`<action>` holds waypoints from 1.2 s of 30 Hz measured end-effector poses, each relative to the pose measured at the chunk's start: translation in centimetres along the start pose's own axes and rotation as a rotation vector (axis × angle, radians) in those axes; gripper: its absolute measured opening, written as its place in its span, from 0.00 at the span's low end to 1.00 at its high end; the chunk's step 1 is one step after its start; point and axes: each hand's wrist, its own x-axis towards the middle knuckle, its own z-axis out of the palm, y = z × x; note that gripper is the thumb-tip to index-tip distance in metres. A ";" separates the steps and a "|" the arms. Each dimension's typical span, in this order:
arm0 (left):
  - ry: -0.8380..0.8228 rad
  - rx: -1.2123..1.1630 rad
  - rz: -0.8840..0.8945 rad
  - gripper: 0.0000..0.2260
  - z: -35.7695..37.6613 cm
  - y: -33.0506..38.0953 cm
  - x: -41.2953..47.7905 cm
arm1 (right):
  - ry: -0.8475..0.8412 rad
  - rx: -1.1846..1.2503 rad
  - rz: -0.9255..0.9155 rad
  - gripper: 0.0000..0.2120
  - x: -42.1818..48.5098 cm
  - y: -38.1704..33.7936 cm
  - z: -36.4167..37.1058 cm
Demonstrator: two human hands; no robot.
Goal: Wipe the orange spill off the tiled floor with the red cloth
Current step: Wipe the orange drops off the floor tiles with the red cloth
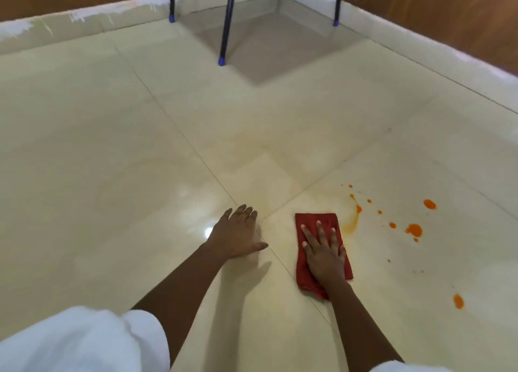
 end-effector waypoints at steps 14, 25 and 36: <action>-0.066 0.044 0.056 0.50 3.6 5.8 4.2 | 0.014 -0.084 -0.038 0.23 0.1 4.0 -0.1; -0.095 0.063 0.210 0.56 2.1 9.6 10.6 | 0.109 -0.074 0.154 0.28 2.0 5.8 -0.8; -0.100 0.095 0.225 0.60 2.9 11.2 12.2 | 0.283 -0.109 0.029 0.24 -1.7 8.9 2.3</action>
